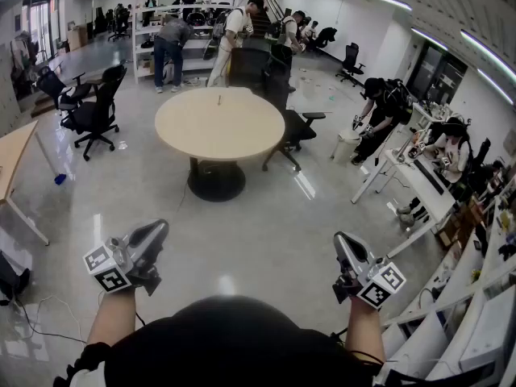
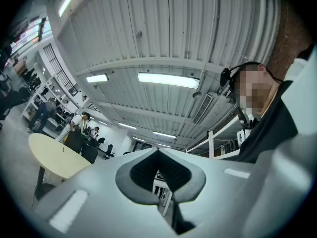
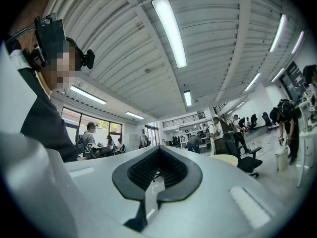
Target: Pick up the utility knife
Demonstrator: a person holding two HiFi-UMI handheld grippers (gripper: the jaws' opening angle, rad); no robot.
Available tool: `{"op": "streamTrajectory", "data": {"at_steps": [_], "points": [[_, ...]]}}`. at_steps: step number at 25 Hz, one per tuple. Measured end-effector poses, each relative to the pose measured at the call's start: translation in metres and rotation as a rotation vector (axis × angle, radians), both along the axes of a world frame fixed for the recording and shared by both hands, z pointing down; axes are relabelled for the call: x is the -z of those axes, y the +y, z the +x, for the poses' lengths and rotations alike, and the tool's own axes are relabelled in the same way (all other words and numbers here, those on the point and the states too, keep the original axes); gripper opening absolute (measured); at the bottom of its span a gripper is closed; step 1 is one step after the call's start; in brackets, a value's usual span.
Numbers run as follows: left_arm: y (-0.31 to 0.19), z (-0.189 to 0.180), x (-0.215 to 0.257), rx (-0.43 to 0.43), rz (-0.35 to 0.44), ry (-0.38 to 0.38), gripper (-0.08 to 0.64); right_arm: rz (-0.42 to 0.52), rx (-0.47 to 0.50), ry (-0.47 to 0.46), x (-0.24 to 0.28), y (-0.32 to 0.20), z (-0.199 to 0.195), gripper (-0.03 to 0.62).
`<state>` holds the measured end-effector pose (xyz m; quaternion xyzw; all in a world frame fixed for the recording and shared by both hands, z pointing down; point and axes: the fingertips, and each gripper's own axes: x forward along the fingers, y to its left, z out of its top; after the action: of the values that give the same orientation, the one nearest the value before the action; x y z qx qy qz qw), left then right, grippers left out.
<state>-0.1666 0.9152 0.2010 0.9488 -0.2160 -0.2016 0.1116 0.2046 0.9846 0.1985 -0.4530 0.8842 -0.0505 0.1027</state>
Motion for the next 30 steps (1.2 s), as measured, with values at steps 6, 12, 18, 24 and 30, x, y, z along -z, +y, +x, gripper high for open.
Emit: {"op": "streamTrajectory", "data": {"at_steps": [6,12,18,24,30], "points": [[-0.004,0.002,0.003,-0.003,0.009,0.000,-0.017,0.008,0.001,0.000,0.001,-0.005,0.001,0.012],[-0.004,0.006,0.005,-0.009,0.018,-0.001,-0.017,0.008,-0.003,0.002,0.000,-0.003,0.004,0.012],[-0.003,0.010,0.008,-0.017,0.023,-0.004,-0.017,0.013,0.010,0.034,0.001,-0.001,-0.001,0.014],[-0.001,0.022,0.010,-0.021,0.028,-0.005,-0.017,0.012,0.003,0.043,-0.002,0.001,0.010,0.014],[0.002,0.040,0.013,-0.031,0.031,-0.010,-0.017,0.014,-0.004,0.035,-0.001,0.009,0.028,0.014]]}}
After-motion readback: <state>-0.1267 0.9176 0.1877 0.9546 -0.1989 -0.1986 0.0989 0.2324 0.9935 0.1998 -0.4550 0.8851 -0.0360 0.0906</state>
